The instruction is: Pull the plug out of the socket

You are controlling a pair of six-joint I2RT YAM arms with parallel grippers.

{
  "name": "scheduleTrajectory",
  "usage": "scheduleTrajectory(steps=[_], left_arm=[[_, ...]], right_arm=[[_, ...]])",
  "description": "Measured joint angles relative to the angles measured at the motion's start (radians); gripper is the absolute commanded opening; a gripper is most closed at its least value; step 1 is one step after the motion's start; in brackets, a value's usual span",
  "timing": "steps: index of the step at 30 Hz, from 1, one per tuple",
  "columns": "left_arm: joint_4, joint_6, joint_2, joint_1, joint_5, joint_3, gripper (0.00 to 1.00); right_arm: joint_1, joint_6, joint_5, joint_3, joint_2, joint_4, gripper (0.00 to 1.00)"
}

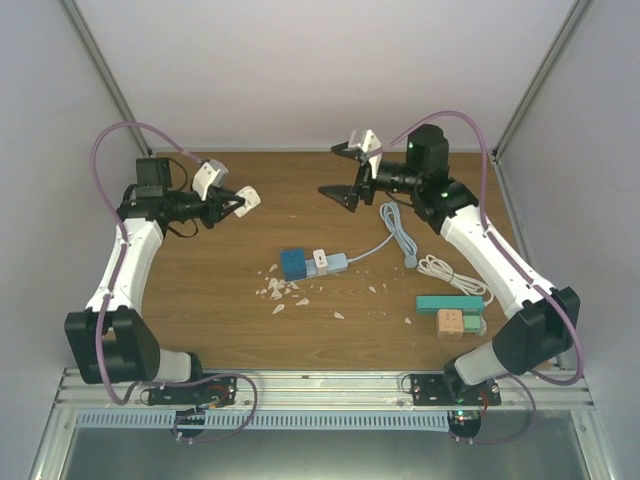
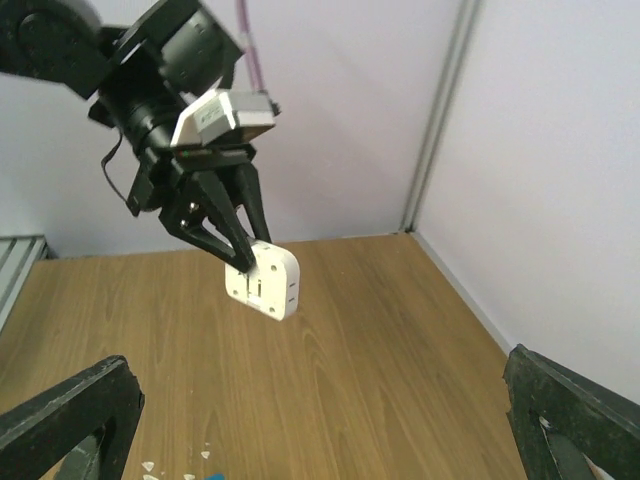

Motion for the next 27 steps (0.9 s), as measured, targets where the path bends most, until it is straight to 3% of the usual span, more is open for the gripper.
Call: scheduleTrajectory(steps=[16,27], left_arm=[[0.177,0.238,0.309,0.071,-0.527,0.090,0.00],[0.515,0.422,0.565,0.079,-0.853,0.133,0.00]], right_arm=[[-0.231,0.415,-0.025,0.063,0.012,0.100,1.00],[-0.432,0.648,-0.092,0.134,0.139,0.186,1.00]])
